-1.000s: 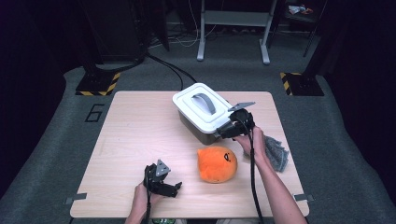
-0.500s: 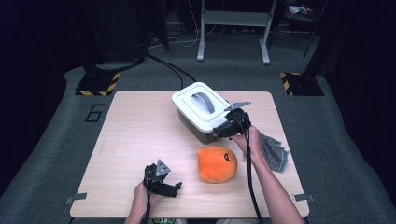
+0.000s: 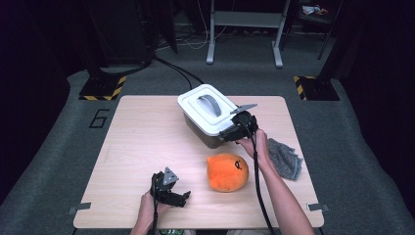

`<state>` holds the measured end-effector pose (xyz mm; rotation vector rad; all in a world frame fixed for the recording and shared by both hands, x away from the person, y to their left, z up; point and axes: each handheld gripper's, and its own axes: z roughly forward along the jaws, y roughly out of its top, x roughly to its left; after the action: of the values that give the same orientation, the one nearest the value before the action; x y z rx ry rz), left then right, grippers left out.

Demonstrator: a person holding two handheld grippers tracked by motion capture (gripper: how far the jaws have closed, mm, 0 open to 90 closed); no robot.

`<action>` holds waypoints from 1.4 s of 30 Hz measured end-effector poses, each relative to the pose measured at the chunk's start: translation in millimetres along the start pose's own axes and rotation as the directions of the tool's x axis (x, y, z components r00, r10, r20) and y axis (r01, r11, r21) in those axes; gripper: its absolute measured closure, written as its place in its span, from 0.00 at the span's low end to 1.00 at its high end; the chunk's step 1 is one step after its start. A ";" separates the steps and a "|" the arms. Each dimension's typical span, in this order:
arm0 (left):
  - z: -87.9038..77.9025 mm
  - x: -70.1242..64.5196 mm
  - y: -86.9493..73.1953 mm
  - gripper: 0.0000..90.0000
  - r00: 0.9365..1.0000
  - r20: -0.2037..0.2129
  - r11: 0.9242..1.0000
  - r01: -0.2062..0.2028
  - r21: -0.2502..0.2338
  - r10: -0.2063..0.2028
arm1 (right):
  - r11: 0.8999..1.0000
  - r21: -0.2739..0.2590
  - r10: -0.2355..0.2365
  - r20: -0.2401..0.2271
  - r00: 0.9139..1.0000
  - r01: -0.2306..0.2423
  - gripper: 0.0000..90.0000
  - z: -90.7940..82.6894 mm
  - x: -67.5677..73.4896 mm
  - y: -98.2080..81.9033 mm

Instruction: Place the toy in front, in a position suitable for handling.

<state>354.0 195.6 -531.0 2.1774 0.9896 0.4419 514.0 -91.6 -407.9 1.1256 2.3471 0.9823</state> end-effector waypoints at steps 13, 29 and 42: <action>0.2 0.3 0.1 0.00 1.000 0.003 1.000 -0.003 0.000 0.003 | 1.000 0.019 -0.010 -0.004 1.000 0.010 0.07 3.8 -2.8 7.1; -0.3 0.8 0.3 0.00 1.000 0.012 1.000 -0.004 0.005 0.004 | 0.997 -0.075 0.015 -0.011 1.000 -0.015 0.06 -60.4 -11.5 -24.5; 0.0 1.9 1.2 0.00 1.000 0.000 1.000 -0.004 0.008 0.004 | 0.996 -0.051 0.074 0.051 0.996 -0.072 0.07 -92.3 -32.3 -89.5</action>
<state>355.8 196.4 -530.1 2.1872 0.9893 0.4407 433.0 -196.6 -407.5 1.2109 2.2421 1.0174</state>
